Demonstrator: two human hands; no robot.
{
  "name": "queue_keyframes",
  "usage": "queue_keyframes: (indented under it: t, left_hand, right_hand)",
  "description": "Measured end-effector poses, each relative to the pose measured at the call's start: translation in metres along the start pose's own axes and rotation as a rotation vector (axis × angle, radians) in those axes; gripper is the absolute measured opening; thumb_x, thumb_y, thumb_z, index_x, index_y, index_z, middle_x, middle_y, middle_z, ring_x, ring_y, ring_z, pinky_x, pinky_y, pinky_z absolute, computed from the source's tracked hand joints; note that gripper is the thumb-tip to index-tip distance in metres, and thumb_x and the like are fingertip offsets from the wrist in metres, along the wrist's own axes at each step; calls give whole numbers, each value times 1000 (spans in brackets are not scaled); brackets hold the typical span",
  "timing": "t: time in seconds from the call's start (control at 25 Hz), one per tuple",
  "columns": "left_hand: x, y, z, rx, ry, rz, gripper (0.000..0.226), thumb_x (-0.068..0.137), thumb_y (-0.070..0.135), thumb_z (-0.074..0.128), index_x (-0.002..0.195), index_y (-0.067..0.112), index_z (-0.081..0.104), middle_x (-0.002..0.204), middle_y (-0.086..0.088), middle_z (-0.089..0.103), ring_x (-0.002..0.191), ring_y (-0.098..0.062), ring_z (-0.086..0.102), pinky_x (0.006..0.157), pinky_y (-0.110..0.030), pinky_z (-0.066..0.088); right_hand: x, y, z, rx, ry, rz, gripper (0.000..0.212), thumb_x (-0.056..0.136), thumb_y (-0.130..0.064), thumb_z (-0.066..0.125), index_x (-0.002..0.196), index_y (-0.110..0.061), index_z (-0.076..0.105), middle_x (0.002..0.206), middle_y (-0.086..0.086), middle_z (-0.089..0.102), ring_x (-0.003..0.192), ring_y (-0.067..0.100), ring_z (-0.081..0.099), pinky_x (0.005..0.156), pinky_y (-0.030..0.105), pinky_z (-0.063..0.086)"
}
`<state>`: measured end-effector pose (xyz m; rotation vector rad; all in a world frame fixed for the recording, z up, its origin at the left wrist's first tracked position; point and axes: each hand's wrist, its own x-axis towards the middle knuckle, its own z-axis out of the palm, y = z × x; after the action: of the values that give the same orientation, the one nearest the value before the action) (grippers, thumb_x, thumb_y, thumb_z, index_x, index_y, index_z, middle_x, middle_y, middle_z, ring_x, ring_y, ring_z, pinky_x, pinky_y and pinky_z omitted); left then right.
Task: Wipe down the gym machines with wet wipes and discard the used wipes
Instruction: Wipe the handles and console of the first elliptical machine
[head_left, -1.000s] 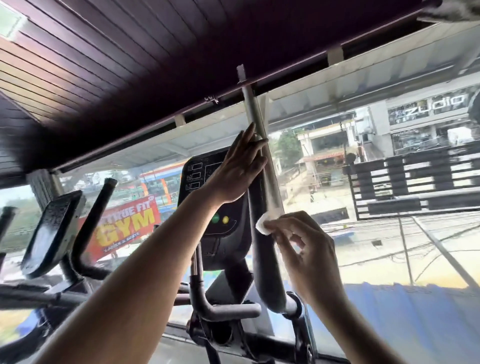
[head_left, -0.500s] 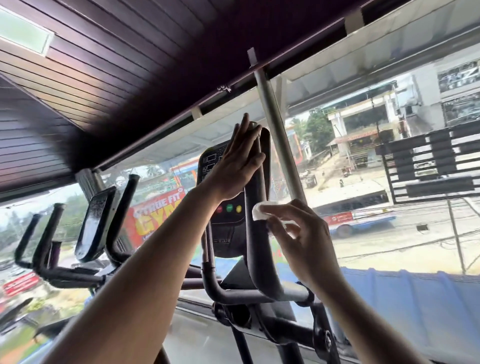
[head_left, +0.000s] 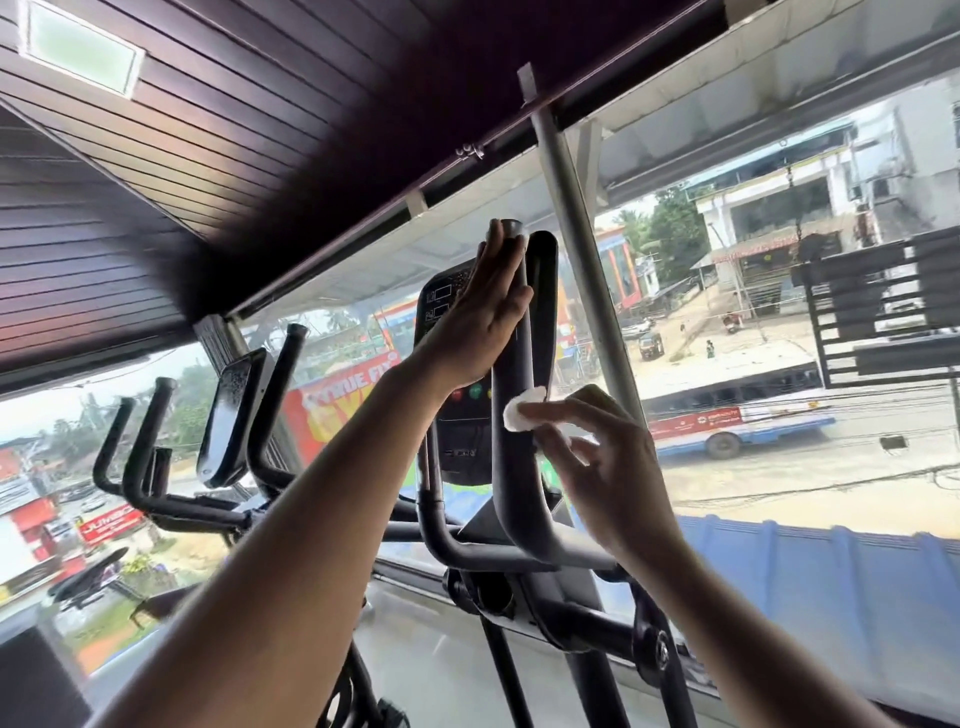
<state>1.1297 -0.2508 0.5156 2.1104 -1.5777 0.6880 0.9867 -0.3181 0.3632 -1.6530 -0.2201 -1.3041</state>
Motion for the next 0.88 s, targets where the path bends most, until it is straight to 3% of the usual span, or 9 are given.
queue_keyframes:
  t: [0.12, 0.28, 0.36, 0.48, 0.56, 0.64, 0.72, 0.88]
  left_hand:
    - [-5, 7, 0, -28, -11, -32, 69, 111, 27, 40, 166, 13, 1, 172, -4, -20, 158, -14, -16, 127, -22, -7]
    - [-14, 22, 6, -98, -24, -87, 73, 111, 21, 47, 166, 14, -1, 171, -2, -24, 158, -14, -16, 114, -3, -10]
    - [-19, 27, 7, -105, -53, -136, 81, 108, 24, 53, 166, 23, -5, 169, 5, -29, 156, -6, -16, 113, -7, -10]
    - [-23, 28, 9, -89, -55, -149, 87, 106, 23, 56, 166, 28, -7, 169, 10, -30, 154, -2, -12, 117, -19, -3]
    - [-24, 28, 11, -60, -22, -151, 85, 107, 21, 55, 166, 26, -7, 170, 7, -28, 156, -5, -11, 113, -8, -2]
    - [-29, 30, 15, -25, 36, -145, 80, 109, 19, 52, 166, 19, -4, 172, 0, -22, 158, -13, -10, 103, 6, -6]
    - [-38, 33, 23, -36, 96, -127, 74, 110, 17, 48, 166, 13, 0, 173, -7, -16, 158, -17, -12, 102, 8, -10]
    - [-52, 37, 28, -120, 90, -132, 81, 107, 22, 56, 166, 14, 0, 172, -5, -17, 147, 8, -19, 103, 7, -10]
  right_hand:
    - [-28, 2, -8, -97, -79, -152, 22, 98, -3, 65, 109, -18, 76, 109, -10, 67, 102, 9, 68, 83, 26, 57]
    - [-48, 10, -24, -102, -284, -214, 27, 100, 2, 60, 110, -20, 73, 116, -13, 65, 101, 11, 69, 82, 31, 58]
    - [-43, 14, -38, -132, -355, -194, 25, 100, -5, 63, 109, -26, 74, 113, -17, 66, 105, 7, 68, 86, 30, 56]
    - [-34, 12, -36, -41, -180, -63, 21, 98, -11, 67, 111, -25, 76, 107, -13, 69, 99, 12, 70, 85, 32, 58]
    - [-44, 6, -16, -27, -67, -14, 26, 97, -9, 67, 117, -25, 74, 110, -12, 70, 100, 10, 70, 83, 28, 57]
    - [-65, 6, 1, -109, -5, -33, 29, 95, -3, 66, 118, -20, 71, 110, -11, 69, 100, 5, 67, 81, 14, 52]
    - [-84, 18, 4, -175, 0, -68, 29, 91, 0, 66, 115, -15, 67, 107, -6, 67, 97, 2, 65, 78, 6, 47]
    - [-93, 49, -10, -246, -88, -34, 35, 90, -4, 72, 113, -28, 63, 103, -15, 63, 88, 6, 67, 74, 29, 57]
